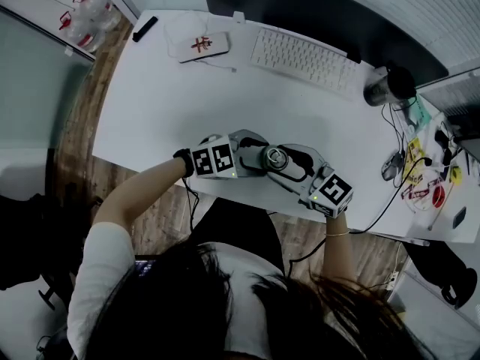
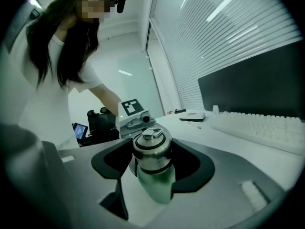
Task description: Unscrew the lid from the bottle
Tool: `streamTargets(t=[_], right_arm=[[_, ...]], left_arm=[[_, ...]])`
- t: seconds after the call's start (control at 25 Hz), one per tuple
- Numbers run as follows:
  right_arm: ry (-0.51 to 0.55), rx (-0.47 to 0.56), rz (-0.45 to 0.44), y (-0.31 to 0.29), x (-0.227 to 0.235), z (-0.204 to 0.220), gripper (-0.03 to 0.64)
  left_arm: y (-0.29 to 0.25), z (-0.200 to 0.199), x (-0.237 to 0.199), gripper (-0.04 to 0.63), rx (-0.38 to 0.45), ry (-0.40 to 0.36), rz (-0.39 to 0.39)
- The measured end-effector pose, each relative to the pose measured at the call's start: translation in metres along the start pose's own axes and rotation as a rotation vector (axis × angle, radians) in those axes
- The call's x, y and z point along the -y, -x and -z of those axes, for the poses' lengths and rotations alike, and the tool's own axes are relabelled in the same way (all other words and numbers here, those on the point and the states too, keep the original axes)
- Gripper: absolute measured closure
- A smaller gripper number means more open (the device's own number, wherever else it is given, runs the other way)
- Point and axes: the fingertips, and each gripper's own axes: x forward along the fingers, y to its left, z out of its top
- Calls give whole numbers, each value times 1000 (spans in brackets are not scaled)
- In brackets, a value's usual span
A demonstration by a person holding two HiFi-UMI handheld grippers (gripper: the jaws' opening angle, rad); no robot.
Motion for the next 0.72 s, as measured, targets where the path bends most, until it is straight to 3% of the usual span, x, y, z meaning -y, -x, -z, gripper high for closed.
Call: streamTargets(t=[0.16, 0.32, 0.72], right_arm=[[-24, -30, -119, -2, -2, 3, 364], [-18, -61, -172, -4, -1, -2, 364], [-48, -2, -120, 4, -1, -15, 364]], left_arm=[[1, 1, 1, 238, -16, -32, 88], [2, 0, 0, 238, -23, -43, 126], [2, 3, 2, 236, -51, -52, 99]])
